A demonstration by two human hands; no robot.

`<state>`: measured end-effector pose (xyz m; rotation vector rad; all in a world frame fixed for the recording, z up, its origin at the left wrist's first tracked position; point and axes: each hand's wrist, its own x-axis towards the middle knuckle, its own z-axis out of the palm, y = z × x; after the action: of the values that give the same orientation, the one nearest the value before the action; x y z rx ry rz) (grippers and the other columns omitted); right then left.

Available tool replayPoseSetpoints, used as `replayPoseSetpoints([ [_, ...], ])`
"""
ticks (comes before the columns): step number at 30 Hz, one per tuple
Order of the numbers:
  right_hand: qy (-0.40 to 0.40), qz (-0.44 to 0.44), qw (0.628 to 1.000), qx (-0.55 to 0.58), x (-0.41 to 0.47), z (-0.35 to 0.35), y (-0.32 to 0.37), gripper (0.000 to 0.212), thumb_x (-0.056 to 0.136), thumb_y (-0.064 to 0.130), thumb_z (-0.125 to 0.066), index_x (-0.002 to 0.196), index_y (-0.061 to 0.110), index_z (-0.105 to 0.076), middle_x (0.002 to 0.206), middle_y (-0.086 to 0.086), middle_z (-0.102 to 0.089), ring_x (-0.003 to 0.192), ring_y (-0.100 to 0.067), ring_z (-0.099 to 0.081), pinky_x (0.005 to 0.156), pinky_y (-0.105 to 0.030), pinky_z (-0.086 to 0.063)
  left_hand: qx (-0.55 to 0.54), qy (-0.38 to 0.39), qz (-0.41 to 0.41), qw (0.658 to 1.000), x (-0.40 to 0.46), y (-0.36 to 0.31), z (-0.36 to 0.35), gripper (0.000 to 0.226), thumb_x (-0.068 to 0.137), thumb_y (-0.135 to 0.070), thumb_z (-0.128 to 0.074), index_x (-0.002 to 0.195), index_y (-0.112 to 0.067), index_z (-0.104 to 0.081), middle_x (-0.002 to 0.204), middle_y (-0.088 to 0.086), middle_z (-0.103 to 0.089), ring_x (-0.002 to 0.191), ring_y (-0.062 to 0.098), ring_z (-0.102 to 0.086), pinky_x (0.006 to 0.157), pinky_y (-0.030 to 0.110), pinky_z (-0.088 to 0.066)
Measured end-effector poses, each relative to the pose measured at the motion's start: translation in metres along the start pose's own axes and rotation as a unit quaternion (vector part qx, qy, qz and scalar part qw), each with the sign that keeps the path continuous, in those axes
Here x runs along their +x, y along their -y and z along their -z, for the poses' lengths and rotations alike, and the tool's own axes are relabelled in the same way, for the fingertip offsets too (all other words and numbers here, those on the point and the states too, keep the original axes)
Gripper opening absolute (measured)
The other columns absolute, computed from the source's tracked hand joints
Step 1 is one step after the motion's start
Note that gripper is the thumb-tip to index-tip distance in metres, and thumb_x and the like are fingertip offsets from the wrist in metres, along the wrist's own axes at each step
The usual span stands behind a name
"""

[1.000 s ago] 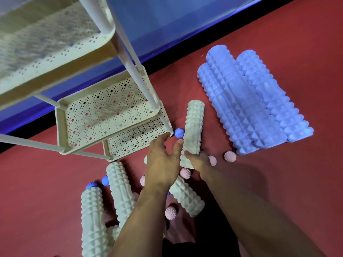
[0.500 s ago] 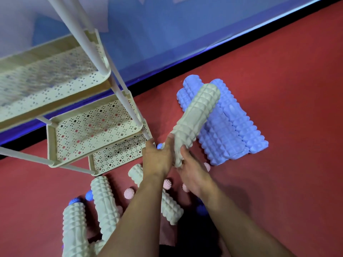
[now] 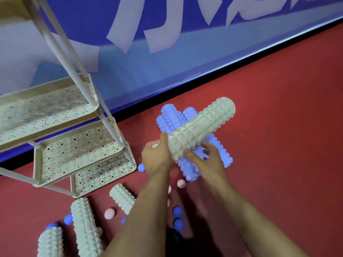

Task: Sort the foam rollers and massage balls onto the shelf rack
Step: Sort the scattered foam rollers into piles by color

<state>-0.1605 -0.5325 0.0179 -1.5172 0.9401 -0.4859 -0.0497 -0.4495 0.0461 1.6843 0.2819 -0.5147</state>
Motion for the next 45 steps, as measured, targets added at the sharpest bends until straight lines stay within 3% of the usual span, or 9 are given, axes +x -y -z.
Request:
replayPoseSetpoints([
  [3,-0.125,0.154,0.969,-0.146,0.008,0.049,0.017,0.089,0.062,0.05,-0.09,0.136,0.028,-0.045,0.128,0.013,-0.043,0.116,-0.006,-0.038,0.098,-0.023,-0.031,0.027,-0.005,-0.008,1.0,-0.006,0.0,0.0,0.057,0.052,-0.071,-0.06,0.078,-0.021,-0.067,0.08,0.001,-0.074,0.083,0.031,-0.074,0.083,0.055,-0.061],
  [8,0.098,0.359,0.778,-0.507,0.048,0.096,0.034,0.096,0.062,0.06,-0.083,0.147,0.035,-0.045,0.154,0.004,-0.039,0.139,-0.022,-0.03,0.118,-0.045,-0.024,0.083,0.008,-0.03,0.996,-0.006,0.002,0.0,0.048,0.056,-0.068,-0.065,0.076,-0.025,-0.071,0.076,0.0,-0.075,0.08,0.033,-0.074,0.08,0.059,-0.06],
  [11,0.204,0.359,0.727,-0.549,0.065,0.096,0.041,0.077,0.062,0.05,-0.085,0.131,0.038,-0.053,0.126,0.013,-0.059,0.118,-0.018,-0.052,0.094,-0.034,-0.042,0.114,0.042,-0.04,0.992,-0.012,0.001,-0.004,0.043,0.057,-0.066,-0.068,0.072,-0.025,-0.07,0.073,0.0,-0.075,0.076,0.033,-0.075,0.079,0.059,-0.061],
  [14,0.225,0.332,0.74,-0.541,0.068,0.097,0.031,0.061,0.063,0.049,-0.078,0.117,0.04,-0.05,0.1,0.017,-0.056,0.092,-0.014,-0.056,0.069,-0.03,-0.031,0.154,0.07,-0.052,0.984,-0.017,0.002,-0.009,0.044,0.067,-0.065,-0.068,0.077,-0.022,-0.07,0.078,0.002,-0.075,0.079,0.031,-0.074,0.079,0.052,-0.062],
  [19,0.202,0.124,0.886,-0.399,0.063,0.111,-0.054,0.081,0.068,0.053,-0.083,0.137,0.04,-0.044,0.125,0.018,-0.058,0.11,-0.009,-0.056,0.091,-0.035,-0.048,0.263,0.07,-0.137,0.952,-0.014,0.006,-0.017,0.062,0.095,-0.065,-0.049,0.137,-0.019,-0.056,0.129,0.0,-0.06,0.12,0.024,-0.059,0.095,0.032,-0.041],
  [24,0.007,-0.096,0.992,-0.085,0.055,0.102,-0.16,0.047,0.084,0.027,-0.081,0.123,0.012,-0.061,0.112,0.0,-0.073,0.1,-0.018,-0.071,0.092,-0.045,-0.056,0.326,0.075,-0.202,0.921,0.001,0.012,-0.023,0.062,0.097,-0.063,-0.048,0.138,-0.017,-0.057,0.137,0.005,-0.057,0.121,0.024,-0.058,0.096,0.034,-0.041],
  [31,-0.11,-0.398,0.888,0.201,0.057,0.062,-0.273,0.078,0.07,0.054,-0.083,0.126,0.004,-0.06,0.109,-0.015,-0.074,0.093,-0.034,-0.075,0.084,-0.056,-0.06,0.361,0.113,-0.209,0.902,0.019,0.03,-0.025,0.058,0.095,-0.064,-0.052,0.135,-0.022,-0.058,0.137,-0.001,-0.056,0.121,0.02,-0.058,0.106,0.043,-0.046],
  [38,-0.111,-0.446,0.866,0.198,0.084,0.041,-0.304,0.067,0.075,0.054,-0.082,0.107,-0.003,-0.066,0.095,-0.02,-0.075,0.085,-0.038,-0.075,0.082,-0.06,-0.059,0.361,0.109,-0.217,0.9,0.034,0.032,-0.018,0.053,0.094,-0.065,-0.056,0.13,-0.027,-0.061,0.133,-0.006,-0.058,0.116,0.014,-0.059,0.103,0.039,-0.048],
  [45,-0.154,-0.446,0.87,0.145,0.103,0.029,-0.316,0.04,0.098,0.037,-0.063,0.119,0.003,-0.059,0.095,-0.013,-0.066,0.071,-0.024,-0.064,0.065,-0.039,-0.055,0.385,0.118,-0.21,0.891,0.04,0.036,-0.014,0.058,0.091,-0.069,-0.055,0.132,-0.029,-0.059,0.134,-0.01,-0.057,0.117,0.011,-0.059,0.103,0.037,-0.047],
])
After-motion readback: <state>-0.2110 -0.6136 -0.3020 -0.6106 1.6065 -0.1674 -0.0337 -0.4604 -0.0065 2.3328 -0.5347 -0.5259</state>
